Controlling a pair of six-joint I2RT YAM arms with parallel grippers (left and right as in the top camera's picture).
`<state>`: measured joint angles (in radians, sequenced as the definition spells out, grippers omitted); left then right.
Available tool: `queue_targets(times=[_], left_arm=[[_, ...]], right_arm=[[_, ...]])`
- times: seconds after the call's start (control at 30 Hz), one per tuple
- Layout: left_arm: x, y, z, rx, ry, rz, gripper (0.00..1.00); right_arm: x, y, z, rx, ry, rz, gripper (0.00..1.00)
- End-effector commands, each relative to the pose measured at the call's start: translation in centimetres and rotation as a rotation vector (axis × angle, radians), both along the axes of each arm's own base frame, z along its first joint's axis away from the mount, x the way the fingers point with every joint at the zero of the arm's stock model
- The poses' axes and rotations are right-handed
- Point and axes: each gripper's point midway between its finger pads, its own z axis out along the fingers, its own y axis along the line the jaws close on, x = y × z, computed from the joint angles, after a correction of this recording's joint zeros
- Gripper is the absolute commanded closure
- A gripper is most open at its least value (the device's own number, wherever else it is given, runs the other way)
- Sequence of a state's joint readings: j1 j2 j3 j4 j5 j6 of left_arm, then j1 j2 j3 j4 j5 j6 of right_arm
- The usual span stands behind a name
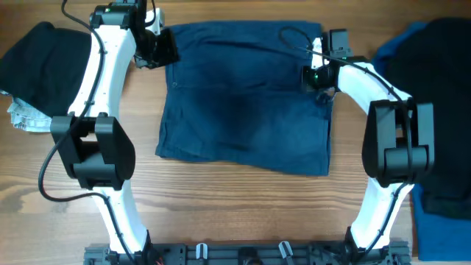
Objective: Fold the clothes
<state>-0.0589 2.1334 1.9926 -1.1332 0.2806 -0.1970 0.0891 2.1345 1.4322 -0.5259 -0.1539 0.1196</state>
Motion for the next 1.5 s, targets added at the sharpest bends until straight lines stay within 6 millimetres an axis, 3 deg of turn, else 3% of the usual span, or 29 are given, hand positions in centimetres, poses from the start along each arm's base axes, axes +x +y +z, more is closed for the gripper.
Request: queue_targets(times=[0.0,0.1,0.17,0.23,0.3,0.43,0.57,0.67,0.8,0.93,1.03,1.2,1.33,1.47], left_arm=[[-0.1,0.0,0.3,0.009,-0.004,-0.002,0.7],[0.3,0.0,0.5,0.007,-0.022,-0.002,0.67],[1.0,-0.2,0.7,0.005,-0.054,-0.003,0.64],[1.5,-0.5,0.9,0.003,-0.079,-0.01,0.64],[1.9,-1.2,1.1,0.001,-0.101,-0.023,0.62],[2.2,-2.5,1.3,-0.001,-0.124,-0.048,0.62],[2.3,-3.5,1.3,-0.003,-0.135,-0.066,0.62],[3.0,-3.2,-1.0,0.022,-0.1,-0.019,0.63],[3.0,-3.1,-4.0,0.032,-0.041,-0.005,0.63],[3.1,-2.8,-5.0,0.052,-0.026,-0.001,0.62],[3.2,-2.3,-5.1,0.076,-0.03,0.007,0.62],[3.5,-2.4,-5.8,0.076,-0.03,0.009,0.61],[3.5,-2.4,-6.5,0.078,-0.018,0.007,0.61],[3.7,-2.4,-6.4,0.077,-0.027,0.008,0.61]], right_arm=[[-5.9,-0.9,-5.0,-0.043,0.238,-0.04,0.96],[-3.2,-0.5,0.8,-0.023,0.069,-0.018,0.96],[-0.4,-0.3,7.1,-0.006,-0.137,-0.015,0.89],[0.7,-0.3,11.4,0.006,-0.258,-0.016,0.81],[0.8,-0.3,13.7,0.01,-0.307,-0.018,0.78],[1.6,-1.8,12.2,0.016,-0.3,-0.011,0.76],[4.1,-3.8,11.4,0.055,-0.36,-0.069,0.67],[5.3,-5.2,10.2,0.211,-0.371,-0.081,0.65],[7.2,-5.6,8.7,0.284,-0.348,-0.068,0.64],[9.8,-5.6,8.7,0.291,-0.343,-0.052,0.63],[10.3,-6.8,7.3,0.228,-0.343,-0.087,0.65],[10.4,-5.2,3.9,0.245,-0.299,-0.065,0.68],[10.8,-4.4,2.6,0.247,-0.299,-0.052,0.69],[11.0,-5.3,2.0,0.196,-0.301,-0.078,0.69]])
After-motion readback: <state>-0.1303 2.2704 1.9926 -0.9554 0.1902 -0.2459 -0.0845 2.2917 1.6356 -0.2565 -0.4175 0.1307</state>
